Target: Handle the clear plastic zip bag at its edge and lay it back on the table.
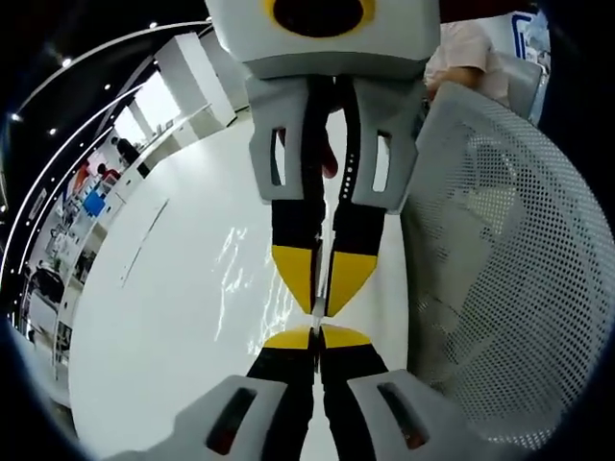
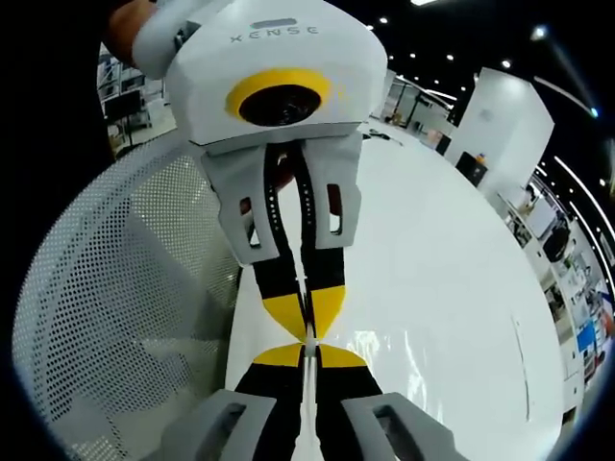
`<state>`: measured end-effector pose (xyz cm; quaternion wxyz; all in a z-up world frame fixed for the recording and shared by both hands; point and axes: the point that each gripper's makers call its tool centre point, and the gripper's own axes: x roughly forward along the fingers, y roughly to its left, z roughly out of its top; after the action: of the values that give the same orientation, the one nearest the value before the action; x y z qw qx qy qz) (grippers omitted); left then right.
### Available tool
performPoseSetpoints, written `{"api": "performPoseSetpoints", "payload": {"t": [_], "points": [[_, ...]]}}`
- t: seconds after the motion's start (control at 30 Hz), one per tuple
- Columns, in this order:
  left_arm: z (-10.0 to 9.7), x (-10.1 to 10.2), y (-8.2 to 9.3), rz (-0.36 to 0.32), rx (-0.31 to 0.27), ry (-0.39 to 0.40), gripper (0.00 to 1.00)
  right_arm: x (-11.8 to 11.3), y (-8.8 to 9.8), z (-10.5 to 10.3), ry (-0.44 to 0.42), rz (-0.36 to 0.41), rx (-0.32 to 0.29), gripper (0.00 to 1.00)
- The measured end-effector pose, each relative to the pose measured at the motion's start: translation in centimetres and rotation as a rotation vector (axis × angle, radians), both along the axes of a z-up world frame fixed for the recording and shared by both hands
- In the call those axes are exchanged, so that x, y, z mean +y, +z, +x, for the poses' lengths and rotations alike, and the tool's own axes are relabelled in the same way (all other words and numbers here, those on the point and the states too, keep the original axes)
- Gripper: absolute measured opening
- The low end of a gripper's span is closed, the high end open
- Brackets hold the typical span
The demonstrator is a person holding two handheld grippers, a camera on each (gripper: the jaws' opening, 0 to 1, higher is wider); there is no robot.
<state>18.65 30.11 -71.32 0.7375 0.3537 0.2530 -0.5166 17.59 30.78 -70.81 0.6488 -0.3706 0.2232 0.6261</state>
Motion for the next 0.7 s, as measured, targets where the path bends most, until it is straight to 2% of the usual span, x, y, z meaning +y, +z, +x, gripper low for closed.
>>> {"api": "performPoseSetpoints", "payload": {"t": [0.17,0.3,0.57,0.7], "points": [[0.09,0.11,-0.09,0.006,-0.002,-0.005,0.00,0.06,-0.07,0.02,0.011,-0.005,-0.011,0.00],[0.06,0.01,-0.11,0.013,-0.011,-0.029,0.00,0.08,-0.24,-0.18,0.058,-0.020,-0.045,0.01],[-0.37,-0.44,-0.09,0.033,-0.011,-0.058,0.00,0.05,-0.43,-0.38,0.059,-0.034,-0.036,0.00],[-0.71,-0.57,-0.20,0.043,-0.008,-0.069,0.00,-0.07,-0.59,-0.58,0.039,-0.037,-0.006,0.00]]}}
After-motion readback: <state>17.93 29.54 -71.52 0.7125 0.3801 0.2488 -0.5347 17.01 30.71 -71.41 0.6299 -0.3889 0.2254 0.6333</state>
